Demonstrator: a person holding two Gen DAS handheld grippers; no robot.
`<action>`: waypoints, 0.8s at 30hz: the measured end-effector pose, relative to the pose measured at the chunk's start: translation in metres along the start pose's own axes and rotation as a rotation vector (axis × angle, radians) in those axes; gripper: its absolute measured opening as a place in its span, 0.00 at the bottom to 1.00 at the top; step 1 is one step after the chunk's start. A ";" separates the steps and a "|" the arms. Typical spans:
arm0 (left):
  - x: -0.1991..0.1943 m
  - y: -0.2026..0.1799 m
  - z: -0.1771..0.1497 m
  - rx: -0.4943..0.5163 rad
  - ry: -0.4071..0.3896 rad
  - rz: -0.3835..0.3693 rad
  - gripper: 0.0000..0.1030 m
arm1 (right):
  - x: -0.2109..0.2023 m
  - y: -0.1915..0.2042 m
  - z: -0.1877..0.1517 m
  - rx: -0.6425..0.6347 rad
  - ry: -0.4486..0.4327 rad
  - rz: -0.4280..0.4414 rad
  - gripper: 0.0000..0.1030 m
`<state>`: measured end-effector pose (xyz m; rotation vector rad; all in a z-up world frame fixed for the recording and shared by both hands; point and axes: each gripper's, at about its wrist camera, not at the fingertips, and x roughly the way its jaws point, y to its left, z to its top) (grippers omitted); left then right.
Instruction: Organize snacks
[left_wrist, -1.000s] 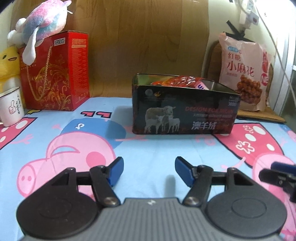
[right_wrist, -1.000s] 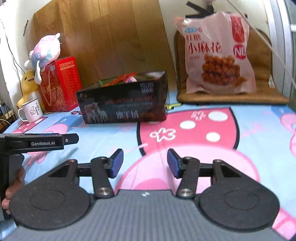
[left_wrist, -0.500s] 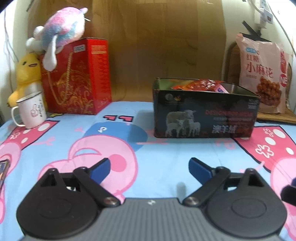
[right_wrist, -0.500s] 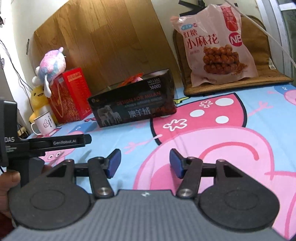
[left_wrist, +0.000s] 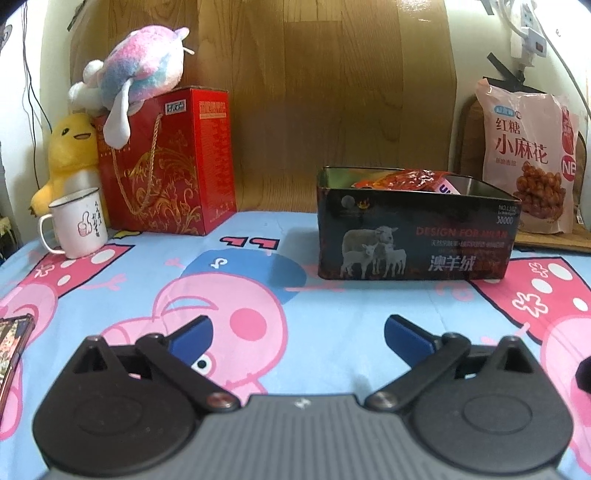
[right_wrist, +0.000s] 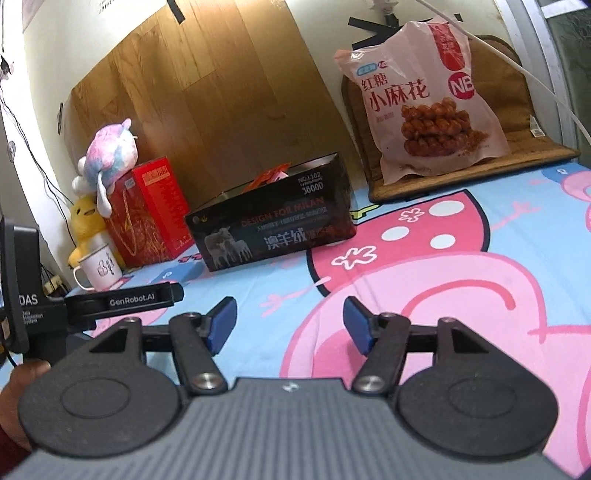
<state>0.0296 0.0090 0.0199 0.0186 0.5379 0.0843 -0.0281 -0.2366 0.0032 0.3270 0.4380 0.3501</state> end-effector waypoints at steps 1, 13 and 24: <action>0.000 -0.001 0.000 0.005 -0.003 0.001 1.00 | -0.001 -0.001 0.000 0.004 -0.004 0.003 0.68; -0.001 -0.003 0.000 0.019 -0.007 -0.004 1.00 | -0.002 -0.003 0.000 0.028 -0.008 0.013 0.69; 0.000 -0.003 0.000 0.024 -0.009 -0.005 1.00 | -0.002 -0.005 0.000 0.041 -0.014 0.024 0.70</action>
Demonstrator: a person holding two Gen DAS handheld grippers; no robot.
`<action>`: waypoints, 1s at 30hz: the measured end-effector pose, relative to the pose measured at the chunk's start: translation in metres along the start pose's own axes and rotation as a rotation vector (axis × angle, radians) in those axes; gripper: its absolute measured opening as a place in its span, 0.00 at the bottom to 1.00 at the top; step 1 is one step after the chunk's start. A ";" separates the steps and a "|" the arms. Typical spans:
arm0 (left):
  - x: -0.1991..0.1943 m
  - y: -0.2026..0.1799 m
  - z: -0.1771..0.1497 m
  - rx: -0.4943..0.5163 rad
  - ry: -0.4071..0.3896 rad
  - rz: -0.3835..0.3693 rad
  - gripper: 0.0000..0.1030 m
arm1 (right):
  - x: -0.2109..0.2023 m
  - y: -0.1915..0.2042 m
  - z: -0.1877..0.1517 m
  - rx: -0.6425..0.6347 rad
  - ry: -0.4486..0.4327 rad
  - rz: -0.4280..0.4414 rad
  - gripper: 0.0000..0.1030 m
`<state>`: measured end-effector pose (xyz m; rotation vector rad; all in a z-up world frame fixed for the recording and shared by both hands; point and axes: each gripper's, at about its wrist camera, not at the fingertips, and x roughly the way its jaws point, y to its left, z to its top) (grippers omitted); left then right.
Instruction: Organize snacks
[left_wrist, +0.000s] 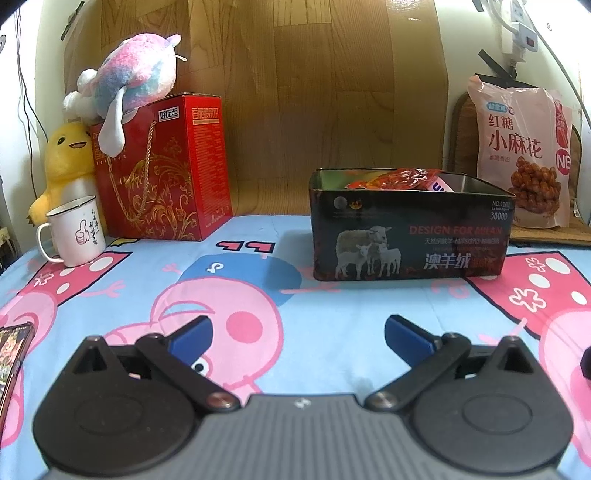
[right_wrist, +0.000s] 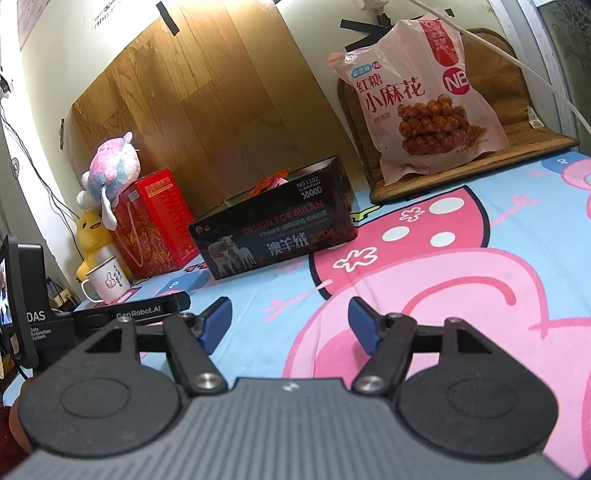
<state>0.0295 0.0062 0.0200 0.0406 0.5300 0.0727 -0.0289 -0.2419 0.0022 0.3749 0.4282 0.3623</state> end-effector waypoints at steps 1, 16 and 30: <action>0.000 0.000 0.000 0.002 -0.001 0.001 1.00 | 0.000 0.000 0.000 -0.001 0.001 0.000 0.70; -0.001 -0.001 -0.001 0.013 -0.007 0.005 1.00 | 0.000 -0.001 0.000 0.003 0.000 0.001 0.70; -0.002 -0.001 0.000 0.016 -0.011 0.012 1.00 | 0.000 -0.001 0.000 0.005 0.000 0.002 0.71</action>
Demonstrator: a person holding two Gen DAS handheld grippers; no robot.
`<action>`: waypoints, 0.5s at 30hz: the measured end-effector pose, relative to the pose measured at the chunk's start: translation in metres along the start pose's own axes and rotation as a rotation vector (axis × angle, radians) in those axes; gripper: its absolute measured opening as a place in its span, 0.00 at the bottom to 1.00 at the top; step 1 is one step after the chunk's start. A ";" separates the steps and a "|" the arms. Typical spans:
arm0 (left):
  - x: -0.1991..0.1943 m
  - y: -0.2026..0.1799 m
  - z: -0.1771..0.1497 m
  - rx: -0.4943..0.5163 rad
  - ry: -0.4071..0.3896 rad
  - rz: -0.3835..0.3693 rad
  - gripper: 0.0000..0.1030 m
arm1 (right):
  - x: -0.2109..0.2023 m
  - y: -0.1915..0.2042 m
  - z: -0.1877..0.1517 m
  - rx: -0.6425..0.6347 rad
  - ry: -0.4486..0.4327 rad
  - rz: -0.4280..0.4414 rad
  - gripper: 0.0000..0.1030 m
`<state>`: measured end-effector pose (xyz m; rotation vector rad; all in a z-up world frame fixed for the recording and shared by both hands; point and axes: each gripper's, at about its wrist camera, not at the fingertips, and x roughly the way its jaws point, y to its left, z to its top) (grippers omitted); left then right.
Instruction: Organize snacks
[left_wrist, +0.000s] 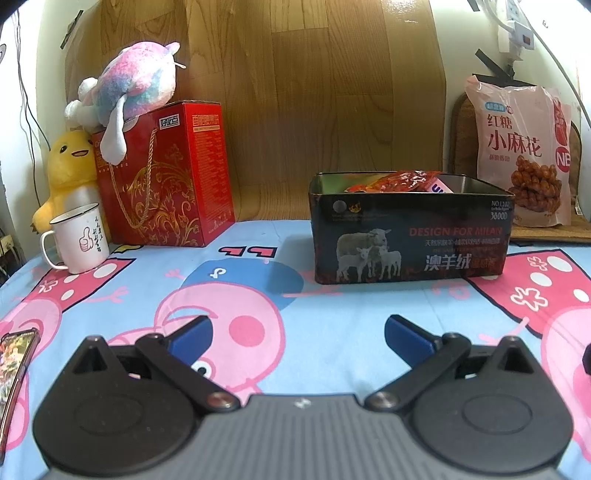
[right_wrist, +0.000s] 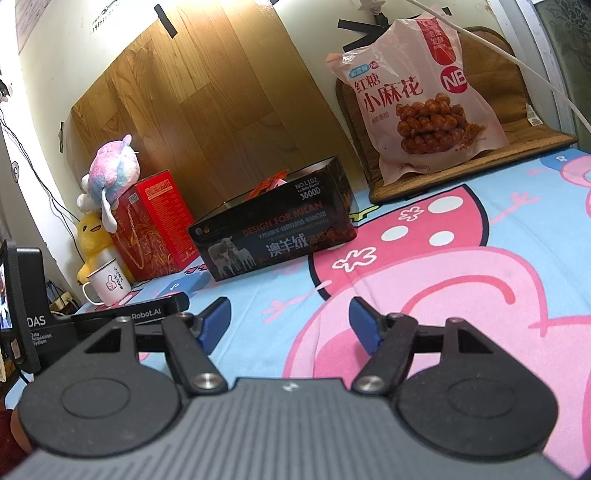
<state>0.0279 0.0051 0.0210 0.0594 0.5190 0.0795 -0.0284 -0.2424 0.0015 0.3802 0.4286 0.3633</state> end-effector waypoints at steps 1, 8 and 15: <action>0.000 0.000 0.000 -0.001 0.002 0.001 1.00 | 0.000 0.000 0.000 0.000 0.001 0.000 0.71; 0.001 0.000 -0.001 0.002 0.014 0.004 1.00 | 0.000 -0.001 0.000 0.002 0.002 0.001 0.71; 0.001 -0.002 0.000 0.008 0.011 0.011 1.00 | 0.000 0.000 0.000 0.003 0.001 0.000 0.71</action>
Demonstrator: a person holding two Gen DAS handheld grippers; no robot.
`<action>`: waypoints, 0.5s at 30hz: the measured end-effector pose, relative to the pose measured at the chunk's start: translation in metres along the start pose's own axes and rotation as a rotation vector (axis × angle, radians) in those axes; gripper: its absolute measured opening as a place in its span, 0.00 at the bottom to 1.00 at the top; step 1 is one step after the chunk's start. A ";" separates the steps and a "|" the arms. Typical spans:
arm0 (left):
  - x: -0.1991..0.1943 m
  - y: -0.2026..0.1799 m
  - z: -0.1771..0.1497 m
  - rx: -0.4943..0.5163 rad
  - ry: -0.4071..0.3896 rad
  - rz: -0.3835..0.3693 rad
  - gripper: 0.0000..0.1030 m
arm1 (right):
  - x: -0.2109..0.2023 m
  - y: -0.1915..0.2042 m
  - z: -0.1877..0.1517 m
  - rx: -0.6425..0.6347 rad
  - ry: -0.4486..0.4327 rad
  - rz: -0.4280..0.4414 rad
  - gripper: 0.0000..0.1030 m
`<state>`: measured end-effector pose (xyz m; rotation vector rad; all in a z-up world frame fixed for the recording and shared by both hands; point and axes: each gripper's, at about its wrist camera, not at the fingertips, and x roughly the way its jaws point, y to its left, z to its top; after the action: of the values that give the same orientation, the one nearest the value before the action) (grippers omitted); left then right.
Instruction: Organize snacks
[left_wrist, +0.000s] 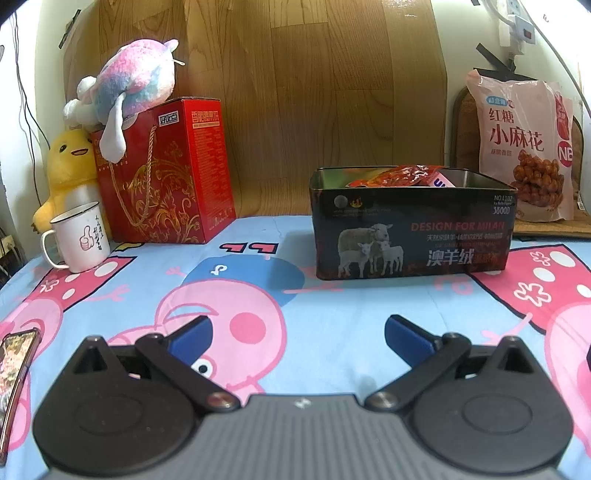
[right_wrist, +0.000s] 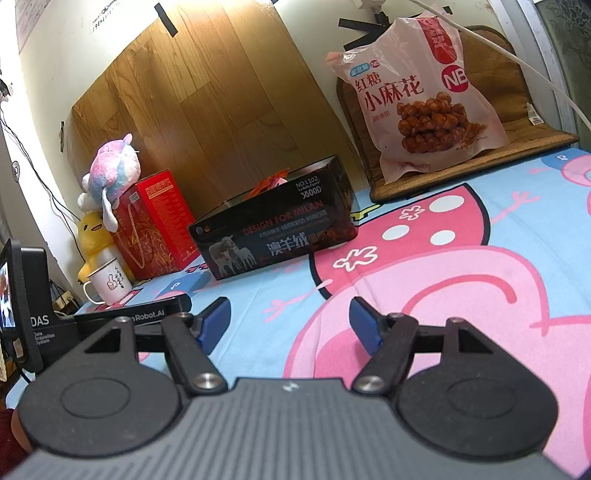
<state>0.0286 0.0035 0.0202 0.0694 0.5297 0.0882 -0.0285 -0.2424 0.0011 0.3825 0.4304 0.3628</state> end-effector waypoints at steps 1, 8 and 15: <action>0.000 0.000 0.000 0.000 -0.002 0.001 1.00 | 0.000 0.000 0.000 0.000 0.000 0.000 0.71; -0.004 -0.001 -0.001 0.012 -0.031 0.015 1.00 | 0.000 0.000 0.000 0.000 0.001 0.000 0.71; -0.005 -0.005 -0.001 0.037 -0.032 0.015 1.00 | 0.000 0.000 0.000 0.000 0.001 0.000 0.71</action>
<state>0.0243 -0.0018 0.0209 0.1104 0.4986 0.0915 -0.0280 -0.2426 0.0009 0.3827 0.4310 0.3628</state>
